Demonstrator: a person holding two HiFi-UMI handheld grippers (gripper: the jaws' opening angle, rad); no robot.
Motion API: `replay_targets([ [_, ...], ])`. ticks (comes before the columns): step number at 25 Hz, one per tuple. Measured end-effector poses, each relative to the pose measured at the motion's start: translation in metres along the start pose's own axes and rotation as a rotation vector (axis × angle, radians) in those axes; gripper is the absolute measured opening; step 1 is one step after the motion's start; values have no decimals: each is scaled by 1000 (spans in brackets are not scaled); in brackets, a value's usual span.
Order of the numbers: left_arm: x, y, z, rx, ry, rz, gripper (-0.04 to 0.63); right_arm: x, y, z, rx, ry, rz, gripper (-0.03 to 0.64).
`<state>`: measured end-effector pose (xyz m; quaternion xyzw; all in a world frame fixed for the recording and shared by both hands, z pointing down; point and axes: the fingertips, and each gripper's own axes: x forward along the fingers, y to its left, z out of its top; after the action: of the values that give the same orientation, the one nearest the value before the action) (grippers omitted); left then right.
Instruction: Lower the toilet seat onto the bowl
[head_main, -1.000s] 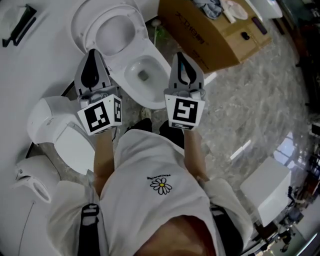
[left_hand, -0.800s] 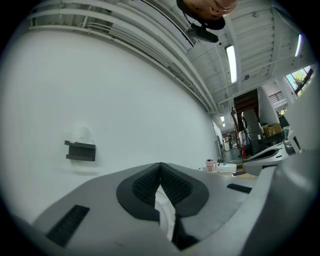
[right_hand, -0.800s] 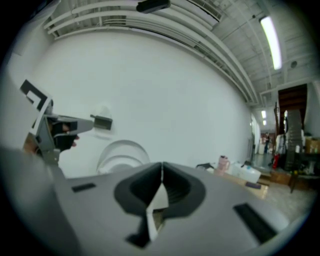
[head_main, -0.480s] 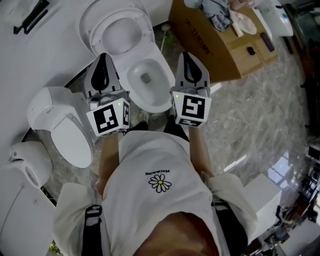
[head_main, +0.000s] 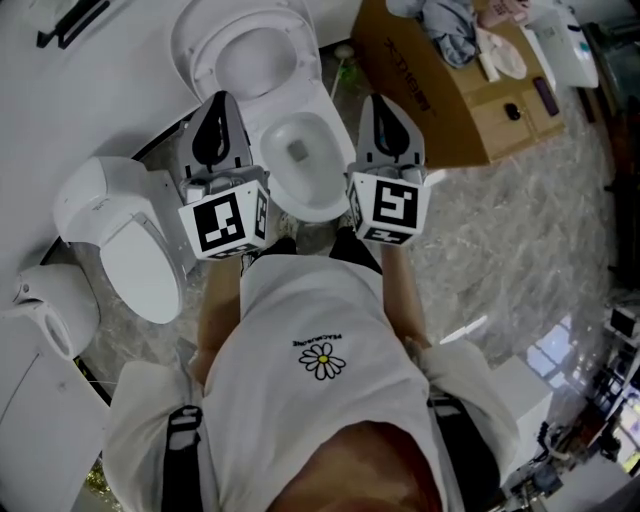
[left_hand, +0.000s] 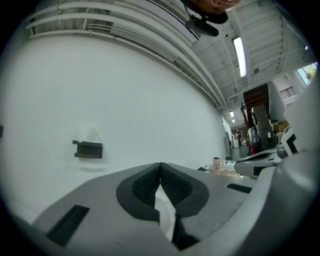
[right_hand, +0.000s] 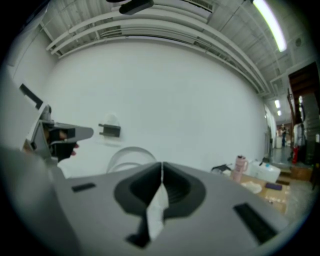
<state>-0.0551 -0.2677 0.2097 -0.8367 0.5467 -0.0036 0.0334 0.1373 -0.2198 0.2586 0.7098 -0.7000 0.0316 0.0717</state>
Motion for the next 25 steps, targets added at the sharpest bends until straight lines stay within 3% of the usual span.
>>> replay_targets([
  [6,16,38,-7,27,27,79,21,36,13,2,-60,24,81,31],
  [14,46,74,-40,24,94,141,27,100,51,-2,-178,75,269,34],
  [16,56,79,-51,25,117,136,74,119,54,-3,-188,83,295,49],
  [19,70,86,-66,28,141,129,134,144,57,-9,-197,100,334,129],
  [25,94,99,-95,44,202,131,199,191,65,-27,-263,145,382,156],
])
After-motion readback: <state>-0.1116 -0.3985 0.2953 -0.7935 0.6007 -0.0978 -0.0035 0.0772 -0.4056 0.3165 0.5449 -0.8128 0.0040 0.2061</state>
